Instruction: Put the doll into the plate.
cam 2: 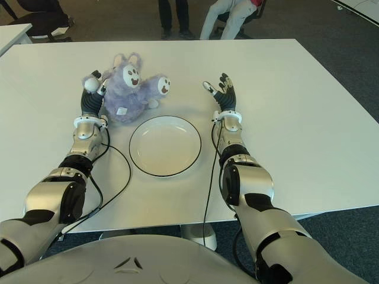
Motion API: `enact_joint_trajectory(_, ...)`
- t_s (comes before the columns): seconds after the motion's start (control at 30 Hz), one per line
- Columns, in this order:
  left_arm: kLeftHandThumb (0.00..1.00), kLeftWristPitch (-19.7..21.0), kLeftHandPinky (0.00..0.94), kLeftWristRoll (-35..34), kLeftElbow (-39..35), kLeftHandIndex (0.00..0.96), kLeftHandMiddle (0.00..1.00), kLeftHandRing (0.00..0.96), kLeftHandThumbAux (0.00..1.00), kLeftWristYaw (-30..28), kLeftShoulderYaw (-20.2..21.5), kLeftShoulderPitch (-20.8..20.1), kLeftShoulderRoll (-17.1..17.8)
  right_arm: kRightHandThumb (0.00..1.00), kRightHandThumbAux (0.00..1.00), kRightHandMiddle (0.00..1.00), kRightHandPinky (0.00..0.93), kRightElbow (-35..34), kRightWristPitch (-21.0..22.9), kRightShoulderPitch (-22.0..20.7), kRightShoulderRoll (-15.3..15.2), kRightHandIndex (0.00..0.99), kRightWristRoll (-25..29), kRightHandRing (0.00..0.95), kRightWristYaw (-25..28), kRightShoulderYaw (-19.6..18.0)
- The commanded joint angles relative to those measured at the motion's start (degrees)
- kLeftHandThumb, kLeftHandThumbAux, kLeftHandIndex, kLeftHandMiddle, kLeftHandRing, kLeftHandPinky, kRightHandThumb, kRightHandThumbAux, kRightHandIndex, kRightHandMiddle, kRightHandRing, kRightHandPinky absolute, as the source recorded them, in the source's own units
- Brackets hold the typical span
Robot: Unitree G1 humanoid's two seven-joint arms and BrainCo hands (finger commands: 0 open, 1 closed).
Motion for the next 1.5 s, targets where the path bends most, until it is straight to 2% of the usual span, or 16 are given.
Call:
enact_joint_trajectory(0.03, 0.0, 0.25, 0.085, 0.6, 4.25, 0.0, 0.063, 0.076, 0.461, -0.24, -0.34, 6.31, -1.04, 0.056, 0.671, 0.021, 0.006, 3.15, 3.12, 5.27, 1.22, 0.007, -0.01, 0.011, -0.05, 0.0)
enact_joint_trajectory(0.53, 0.0, 0.2, 0.12, 0.39, 4.4, 0.0, 0.074, 0.092, 0.473, -0.13, -0.14, 6.04, -1.15, 0.061, 0.675, 0.024, 0.017, 3.18, 3.22, 5.11, 1.16, 0.006, -0.04, 0.016, 0.0, 0.03)
enact_joint_trajectory(1.5, 0.0, -0.11, 0.117, 0.34, 4.25, 0.0, 0.083, 0.101, 0.468, -0.22, -0.09, 6.09, -1.16, 0.063, 0.669, 0.018, 0.009, 3.17, 3.14, 5.02, 1.15, 0.006, 0.01, 0.01, 0.06, -0.03)
